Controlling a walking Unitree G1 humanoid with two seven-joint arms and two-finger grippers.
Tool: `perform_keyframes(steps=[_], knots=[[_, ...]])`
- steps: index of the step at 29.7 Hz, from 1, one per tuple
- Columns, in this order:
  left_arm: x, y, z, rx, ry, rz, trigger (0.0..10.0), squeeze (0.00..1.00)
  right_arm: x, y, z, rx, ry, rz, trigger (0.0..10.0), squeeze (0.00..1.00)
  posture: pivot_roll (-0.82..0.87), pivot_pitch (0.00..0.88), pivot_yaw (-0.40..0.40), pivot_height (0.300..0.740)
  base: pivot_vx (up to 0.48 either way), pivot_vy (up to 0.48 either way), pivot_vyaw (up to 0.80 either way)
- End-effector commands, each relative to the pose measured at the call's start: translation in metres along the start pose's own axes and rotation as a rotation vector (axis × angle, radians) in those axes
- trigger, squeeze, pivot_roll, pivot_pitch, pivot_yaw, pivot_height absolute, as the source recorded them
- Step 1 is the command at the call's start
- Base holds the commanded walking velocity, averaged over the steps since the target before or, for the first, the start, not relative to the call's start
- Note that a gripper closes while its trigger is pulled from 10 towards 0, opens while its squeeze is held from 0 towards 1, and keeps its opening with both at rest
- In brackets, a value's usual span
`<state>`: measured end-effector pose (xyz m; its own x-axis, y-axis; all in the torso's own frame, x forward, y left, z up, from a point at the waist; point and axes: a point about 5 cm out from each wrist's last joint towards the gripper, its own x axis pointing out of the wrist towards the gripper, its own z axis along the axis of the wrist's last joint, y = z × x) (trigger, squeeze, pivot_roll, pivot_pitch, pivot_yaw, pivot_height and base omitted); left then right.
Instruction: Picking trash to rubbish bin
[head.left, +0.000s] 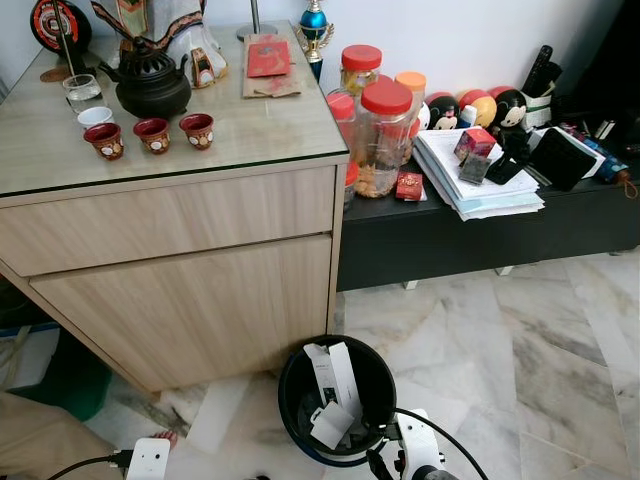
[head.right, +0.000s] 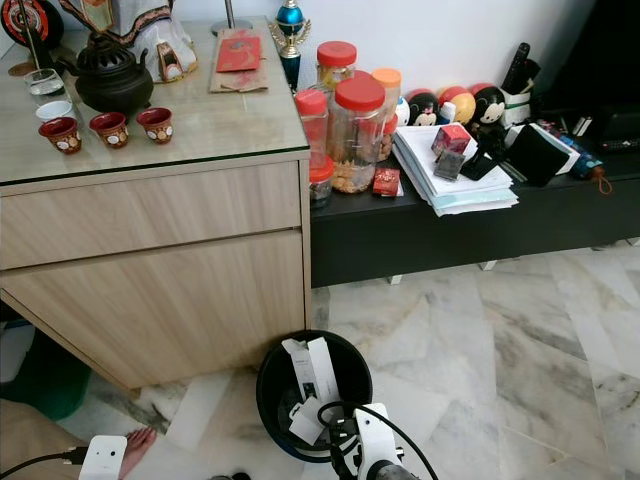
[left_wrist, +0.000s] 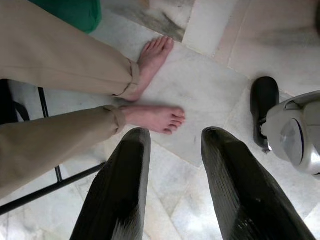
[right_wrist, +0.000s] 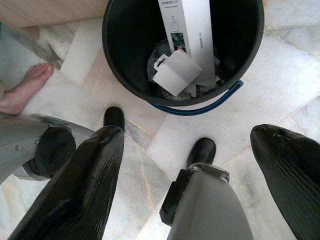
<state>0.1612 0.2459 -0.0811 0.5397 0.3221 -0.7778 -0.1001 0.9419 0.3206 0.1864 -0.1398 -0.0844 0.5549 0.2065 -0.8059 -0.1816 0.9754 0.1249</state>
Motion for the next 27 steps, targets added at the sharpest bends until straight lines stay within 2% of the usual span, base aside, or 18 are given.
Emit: perform_keyframes(steps=[1,17,27], knots=[[-0.0008,-0.0008,-0.0039,0.001,0.009,-0.006,10.0,0.00,0.0000,0.0003,-0.0008,0.001,0.004,0.000,10.0,0.00,0.15,0.111,-0.018,0.740,0.000,0.000,0.00],[-0.0007,-0.0010,-0.0029,0.002,0.004,-0.009,10.0,0.00,-0.0004,-0.0011,-0.0017,0.002,0.005,-0.009,10.0,0.00,0.14,0.106,-0.014,0.740,0.000,0.000,0.00],[-0.0005,-0.0017,-0.0013,0.003,-0.003,-0.013,10.0,0.00,-0.0009,-0.0029,-0.0022,0.009,0.002,-0.017,10.0,0.00,0.14,0.104,-0.014,0.740,-0.264,0.000,0.00]])
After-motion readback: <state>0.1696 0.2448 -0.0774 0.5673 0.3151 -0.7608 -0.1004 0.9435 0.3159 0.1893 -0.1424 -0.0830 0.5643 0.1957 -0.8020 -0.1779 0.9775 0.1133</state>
